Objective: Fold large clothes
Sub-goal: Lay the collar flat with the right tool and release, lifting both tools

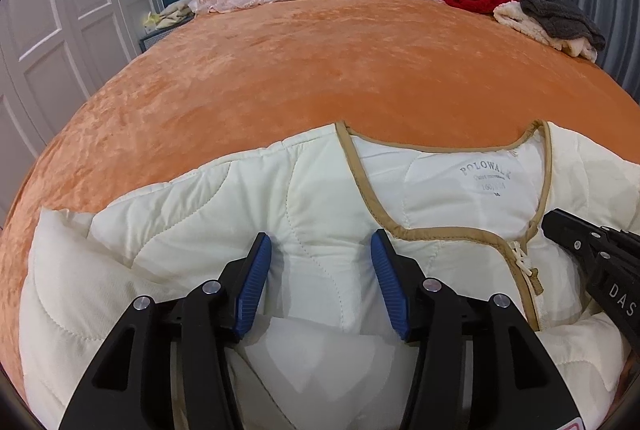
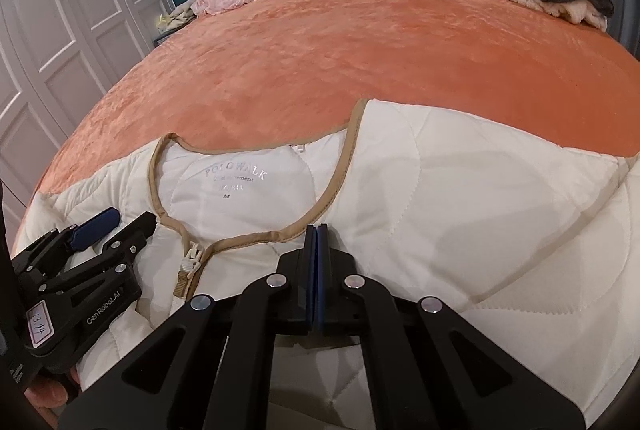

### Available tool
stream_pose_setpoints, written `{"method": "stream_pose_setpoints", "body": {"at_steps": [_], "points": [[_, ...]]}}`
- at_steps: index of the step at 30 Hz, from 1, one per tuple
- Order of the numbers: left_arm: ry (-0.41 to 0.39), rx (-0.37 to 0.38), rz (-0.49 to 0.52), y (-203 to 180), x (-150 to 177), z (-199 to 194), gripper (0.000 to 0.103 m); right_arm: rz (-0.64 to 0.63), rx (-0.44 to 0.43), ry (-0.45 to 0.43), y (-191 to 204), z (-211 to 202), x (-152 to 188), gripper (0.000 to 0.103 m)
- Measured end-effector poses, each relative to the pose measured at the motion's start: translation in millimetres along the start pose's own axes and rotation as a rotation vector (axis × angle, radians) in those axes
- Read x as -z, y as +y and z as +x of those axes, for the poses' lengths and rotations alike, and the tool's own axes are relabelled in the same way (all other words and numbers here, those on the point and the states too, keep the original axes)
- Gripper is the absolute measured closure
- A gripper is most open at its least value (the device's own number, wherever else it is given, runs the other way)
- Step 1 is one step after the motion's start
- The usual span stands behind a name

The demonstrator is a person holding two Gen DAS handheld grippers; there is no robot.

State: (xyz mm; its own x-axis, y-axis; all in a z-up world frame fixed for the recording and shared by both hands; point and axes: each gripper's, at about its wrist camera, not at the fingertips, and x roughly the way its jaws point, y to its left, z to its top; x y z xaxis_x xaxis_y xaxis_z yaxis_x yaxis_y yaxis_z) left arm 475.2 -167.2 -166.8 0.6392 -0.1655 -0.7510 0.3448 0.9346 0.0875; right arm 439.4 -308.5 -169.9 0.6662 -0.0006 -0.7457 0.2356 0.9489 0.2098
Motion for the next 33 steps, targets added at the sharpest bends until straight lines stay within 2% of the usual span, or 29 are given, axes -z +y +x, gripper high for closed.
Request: {"method": "stream_pose_setpoints", "body": {"at_steps": [12, 15, 17, 18, 19, 20, 21, 22, 25, 29, 31, 33], "points": [[-0.011, -0.011, 0.006, 0.1, -0.2, 1.3, 0.051, 0.0, 0.0, -0.009, -0.5, -1.3, 0.9, 0.103], [0.002, -0.03, 0.008, 0.3, -2.9, -1.7, 0.048, 0.021, -0.022, 0.003, -3.1, -4.2, -0.2, 0.103], [0.018, -0.08, -0.016, 7.3, -4.1, -14.7, 0.04, 0.041, -0.015, -0.004, -7.1, -20.0, -2.4, 0.103], [0.02, -0.132, -0.053, 15.8, -2.9, -26.6, 0.032, 0.055, 0.021, -0.03, -11.0, -35.6, -2.7, 0.096], [0.009, -0.151, -0.091, 24.1, -0.3, -38.5, 0.032, 0.087, 0.047, -0.085, -18.9, -63.2, -0.2, 0.079], [-0.019, -0.148, -0.153, 38.8, 6.4, -59.6, 0.03, 0.111, 0.043, -0.125, -26.0, -83.5, 3.8, 0.068], [-0.044, -0.138, -0.197, 52.6, 15.3, -80.2, 0.024, 0.137, 0.03, -0.166, -35.3, -109.4, 11.6, 0.05], [-0.058, -0.13, -0.22, 62.2, 23.2, -95.1, 0.021, 0.151, 0.02, -0.189, -44.2, -132.9, 20.8, 0.047], [-0.065, -0.088, -0.245, 96.3, 61.1, -148.0, 0.018, 0.187, -0.012, -0.144, -82.4, -206.9, 68.7, 0.046], [0.079, 0.012, -0.291, 137.3, 124.0, -196.8, 0.018, 0.232, 0.027, -0.026, -121.0, -277.4, 147.3, 0.045], [0.155, 0.029, -0.323, 154.4, 164.6, -220.4, 0.018, 0.274, 0.047, 0.046, -139.3, -305.9, 192.3, 0.042], [0.204, 0.043, -0.345, 161.6, 191.9, -235.8, 0.018, 0.328, 0.045, 0.102, -152.6, -324.5, 228.8, 0.042]]}}
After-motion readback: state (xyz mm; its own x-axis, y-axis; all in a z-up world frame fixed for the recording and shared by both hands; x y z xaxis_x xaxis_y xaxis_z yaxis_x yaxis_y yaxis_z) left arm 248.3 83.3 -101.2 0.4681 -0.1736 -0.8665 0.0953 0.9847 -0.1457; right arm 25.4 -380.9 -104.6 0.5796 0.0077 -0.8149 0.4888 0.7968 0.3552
